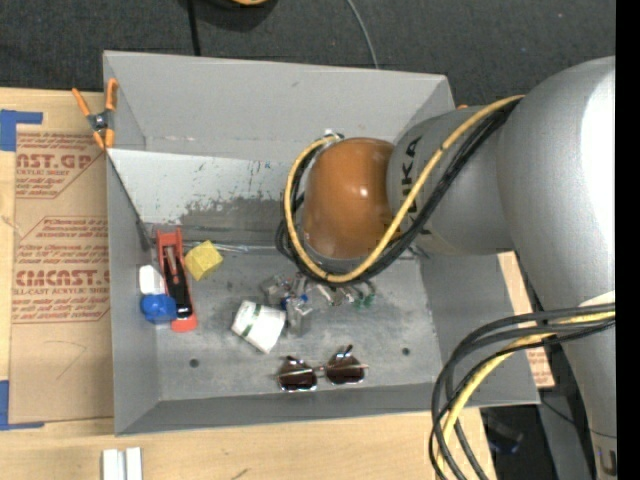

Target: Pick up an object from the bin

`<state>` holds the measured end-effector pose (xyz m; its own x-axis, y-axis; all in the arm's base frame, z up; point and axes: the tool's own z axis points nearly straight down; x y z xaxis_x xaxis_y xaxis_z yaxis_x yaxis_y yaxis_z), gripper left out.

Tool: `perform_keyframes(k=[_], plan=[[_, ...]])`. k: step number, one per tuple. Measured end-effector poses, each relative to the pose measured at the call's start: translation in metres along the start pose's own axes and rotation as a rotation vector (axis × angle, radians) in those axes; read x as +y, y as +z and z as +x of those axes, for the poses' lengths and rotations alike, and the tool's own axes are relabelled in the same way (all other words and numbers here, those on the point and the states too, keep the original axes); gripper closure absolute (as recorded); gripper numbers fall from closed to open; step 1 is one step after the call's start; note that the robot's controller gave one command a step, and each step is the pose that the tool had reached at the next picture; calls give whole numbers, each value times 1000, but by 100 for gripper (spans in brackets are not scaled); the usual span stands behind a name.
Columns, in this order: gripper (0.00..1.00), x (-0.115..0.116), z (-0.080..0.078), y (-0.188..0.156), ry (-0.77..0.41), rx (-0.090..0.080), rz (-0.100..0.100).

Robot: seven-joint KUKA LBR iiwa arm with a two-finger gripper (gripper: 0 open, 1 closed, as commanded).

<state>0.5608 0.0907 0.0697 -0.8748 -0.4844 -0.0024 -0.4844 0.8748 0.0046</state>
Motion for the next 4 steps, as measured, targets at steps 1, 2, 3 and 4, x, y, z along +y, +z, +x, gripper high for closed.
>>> perform_keyframes(k=[1,2,3,4], plan=[[100,0,0,0,-7,-1,0],[100,15,4,0,-70,-1,0],[100,19,11,0,-59,-2,-1],[100,28,10,-26,-73,1,-1]])
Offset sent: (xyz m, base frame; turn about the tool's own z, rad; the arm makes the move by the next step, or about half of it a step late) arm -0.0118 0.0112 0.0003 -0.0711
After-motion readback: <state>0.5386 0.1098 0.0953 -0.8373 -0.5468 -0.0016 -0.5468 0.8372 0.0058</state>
